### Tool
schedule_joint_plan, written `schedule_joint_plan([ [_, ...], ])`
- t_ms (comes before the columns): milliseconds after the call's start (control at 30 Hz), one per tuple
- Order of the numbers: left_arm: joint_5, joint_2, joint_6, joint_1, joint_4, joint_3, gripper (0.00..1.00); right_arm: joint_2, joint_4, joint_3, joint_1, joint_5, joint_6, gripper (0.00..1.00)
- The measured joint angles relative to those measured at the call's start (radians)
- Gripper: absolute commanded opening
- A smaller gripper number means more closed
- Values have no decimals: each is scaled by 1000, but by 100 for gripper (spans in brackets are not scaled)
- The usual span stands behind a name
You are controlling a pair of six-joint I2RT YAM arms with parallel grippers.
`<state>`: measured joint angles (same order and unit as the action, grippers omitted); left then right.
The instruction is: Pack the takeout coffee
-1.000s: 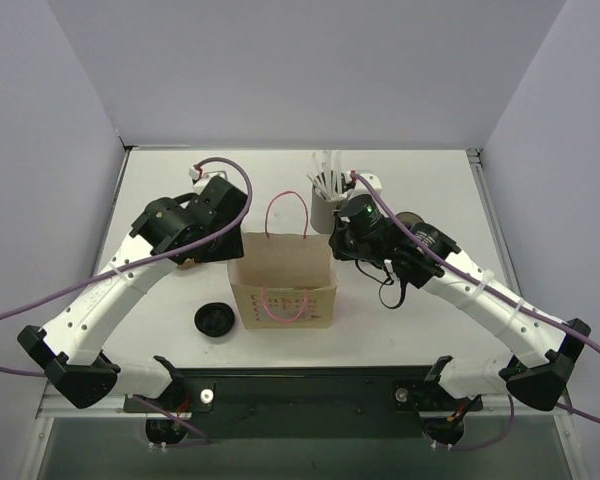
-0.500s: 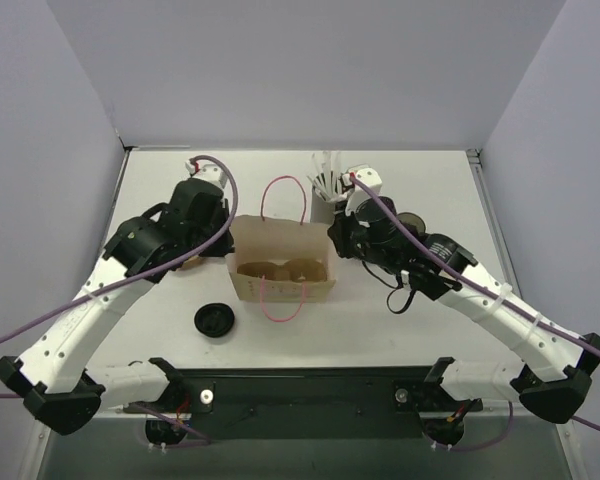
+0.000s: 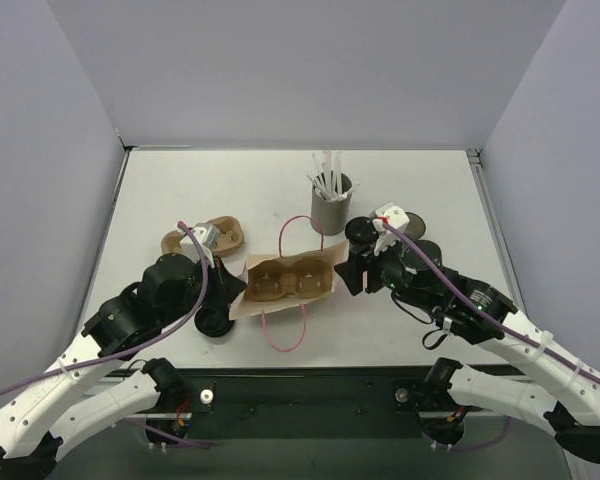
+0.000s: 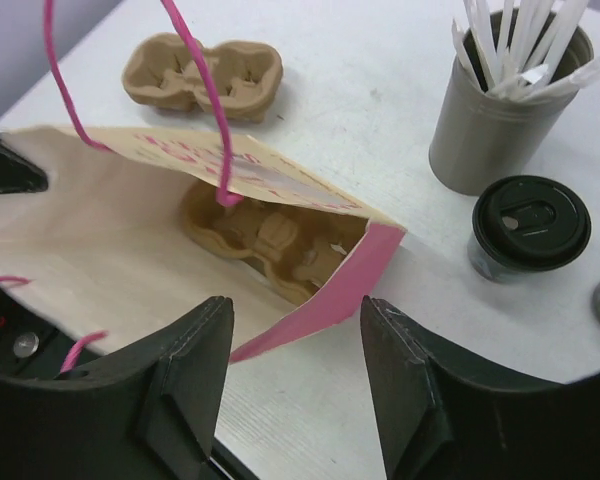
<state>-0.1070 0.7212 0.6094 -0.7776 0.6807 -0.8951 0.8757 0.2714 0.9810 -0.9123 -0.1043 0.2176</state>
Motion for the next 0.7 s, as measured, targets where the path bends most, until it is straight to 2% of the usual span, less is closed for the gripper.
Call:
schedule_joint_plan([
  [233,-26,-77,37,-75,-19,32,0,-143,13,13,0,37,46,58],
  [400,-43,-99,45,-84,-18,35,0,-190,39,43,-1,-58,111,58],
  [533,-45,-132,46,-88,-18,63,0,-194,68,39,-1,-128,152,57],
  [700,-42,-164,45,-92,-18,84,0,-141,138,59,-1,-107,180,60],
])
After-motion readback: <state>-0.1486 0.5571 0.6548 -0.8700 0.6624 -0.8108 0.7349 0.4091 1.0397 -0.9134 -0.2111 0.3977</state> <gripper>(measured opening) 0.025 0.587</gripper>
